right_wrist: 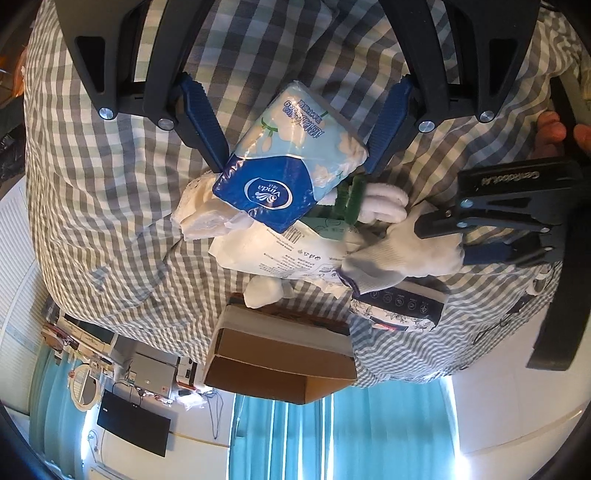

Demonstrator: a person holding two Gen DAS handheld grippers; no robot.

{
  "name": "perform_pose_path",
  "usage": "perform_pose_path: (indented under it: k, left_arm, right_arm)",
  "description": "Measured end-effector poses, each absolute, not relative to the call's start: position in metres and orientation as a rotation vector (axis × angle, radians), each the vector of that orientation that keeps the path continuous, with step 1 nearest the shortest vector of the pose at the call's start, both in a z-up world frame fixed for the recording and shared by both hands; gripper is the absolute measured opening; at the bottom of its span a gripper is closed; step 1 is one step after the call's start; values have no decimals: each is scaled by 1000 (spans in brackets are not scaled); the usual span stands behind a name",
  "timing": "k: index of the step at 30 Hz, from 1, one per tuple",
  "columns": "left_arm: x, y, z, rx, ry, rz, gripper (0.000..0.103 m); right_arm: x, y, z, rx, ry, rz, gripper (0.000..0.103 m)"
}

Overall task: Organize soft objects
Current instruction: 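Grasp the white sock with the left gripper while the right grasps the blue tissue pack, then carry sock and tissue pack into the box and open both grippers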

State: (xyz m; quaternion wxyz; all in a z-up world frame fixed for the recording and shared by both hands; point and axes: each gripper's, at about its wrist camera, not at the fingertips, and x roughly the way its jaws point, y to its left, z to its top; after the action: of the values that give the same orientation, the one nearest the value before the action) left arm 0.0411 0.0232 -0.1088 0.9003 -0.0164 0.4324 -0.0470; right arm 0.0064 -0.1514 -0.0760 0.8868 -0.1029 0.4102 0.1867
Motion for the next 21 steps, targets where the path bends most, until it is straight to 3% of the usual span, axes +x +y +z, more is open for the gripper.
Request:
perform_pose_path:
  k: [3,6,21]
  left_arm:
    - [35,23,-105,-39,868,-112,44]
    - [29,22,-96,-33,837,-103,40]
    - [32,25,16,-40,605,-86,37]
  right_arm:
    - [5,-152,-76,-214,850,388,75]
    - [5,-153,-73,-213,842,388,75]
    - [22,-175,-1,-165,682,371,75]
